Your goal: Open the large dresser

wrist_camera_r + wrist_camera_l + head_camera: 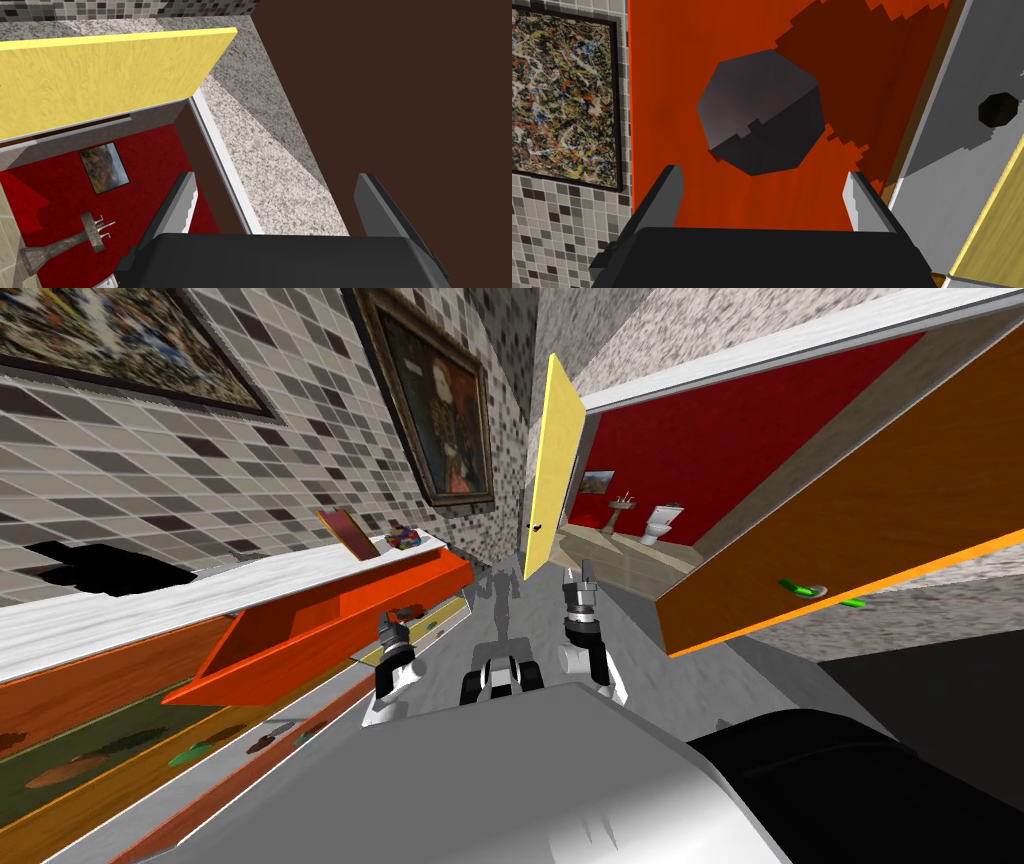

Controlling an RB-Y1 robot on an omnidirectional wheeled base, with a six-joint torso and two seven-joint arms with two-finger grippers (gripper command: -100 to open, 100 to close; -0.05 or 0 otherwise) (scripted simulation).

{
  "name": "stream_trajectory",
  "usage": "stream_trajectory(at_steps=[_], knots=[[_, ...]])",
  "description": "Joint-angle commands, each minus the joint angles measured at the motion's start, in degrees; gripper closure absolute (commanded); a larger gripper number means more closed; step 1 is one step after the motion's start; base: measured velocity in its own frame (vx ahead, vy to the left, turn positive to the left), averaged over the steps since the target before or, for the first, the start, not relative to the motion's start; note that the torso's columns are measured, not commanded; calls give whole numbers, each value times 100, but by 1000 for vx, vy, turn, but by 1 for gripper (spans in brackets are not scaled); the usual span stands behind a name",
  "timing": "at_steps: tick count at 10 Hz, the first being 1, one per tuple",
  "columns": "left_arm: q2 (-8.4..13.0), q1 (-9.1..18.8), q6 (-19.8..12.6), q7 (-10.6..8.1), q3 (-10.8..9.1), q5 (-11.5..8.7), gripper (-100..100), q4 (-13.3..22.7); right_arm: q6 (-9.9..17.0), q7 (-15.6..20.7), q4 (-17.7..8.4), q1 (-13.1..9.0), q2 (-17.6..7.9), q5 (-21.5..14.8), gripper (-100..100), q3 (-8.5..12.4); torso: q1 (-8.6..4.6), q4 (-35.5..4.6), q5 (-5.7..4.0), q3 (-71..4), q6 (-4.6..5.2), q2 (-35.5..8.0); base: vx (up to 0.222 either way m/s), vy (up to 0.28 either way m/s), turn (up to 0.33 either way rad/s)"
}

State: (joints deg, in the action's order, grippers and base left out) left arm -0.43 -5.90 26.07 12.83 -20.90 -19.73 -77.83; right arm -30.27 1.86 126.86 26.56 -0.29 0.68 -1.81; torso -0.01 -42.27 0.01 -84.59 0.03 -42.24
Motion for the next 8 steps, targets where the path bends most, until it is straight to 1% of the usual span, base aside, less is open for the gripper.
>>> stream_trajectory(at_steps=[1, 2, 3, 4, 5, 6, 7, 8], knots=[[106, 446, 77, 31, 49, 10, -100, 477, 0, 0, 0, 0, 0, 0, 0, 0, -4, -1, -2, 2, 1, -2, -64, -17, 203], [106, 636, 77, 31, 49, 10, -100, 663, 0, 0, 0, 0, 0, 0, 0, 0, -2, -4, -2, 9, -6, -16, -65, -20, 127], [106, 789, 77, 31, 49, 10, -100, 781, 0, 0, 0, -1, 0, 0, 0, 0, -3, -5, -2, 9, 0, -14, -26, -7, -17], [106, 789, 77, 31, 49, 10, -100, 867, 0, 0, 0, -1, 0, 0, 0, 0, 2, -1, 0, 1, -1, 0, -2, 1, -21], [202, 1051, 133, 54, 92, 16, -100, 1090, 0, 0, 0, 0, 0, 0, 0, 0, 6, 3, 1, -5, -4, 8, -48, -6, 227], [202, 1244, 133, 54, 92, 16, -100, 1323, 0, 0, 0, 0, 0, 0, 0, 0, 5, -1, 0, 2, -7, -6, -58, -11, 127], [202, 1301, 133, 54, 92, 16, -100, 1409, 0, 0, 0, -1, 0, 0, 0, 0, 0, -4, -1, 7, 0, -11, -25, -5, -10], [297, 1552, 189, 77, 135, 23, -100, 1644, 0, 0, 0, -1, 0, 0, 0, 0, -1, -2, -1, 3, -1, -4, -54, -6, 198]])
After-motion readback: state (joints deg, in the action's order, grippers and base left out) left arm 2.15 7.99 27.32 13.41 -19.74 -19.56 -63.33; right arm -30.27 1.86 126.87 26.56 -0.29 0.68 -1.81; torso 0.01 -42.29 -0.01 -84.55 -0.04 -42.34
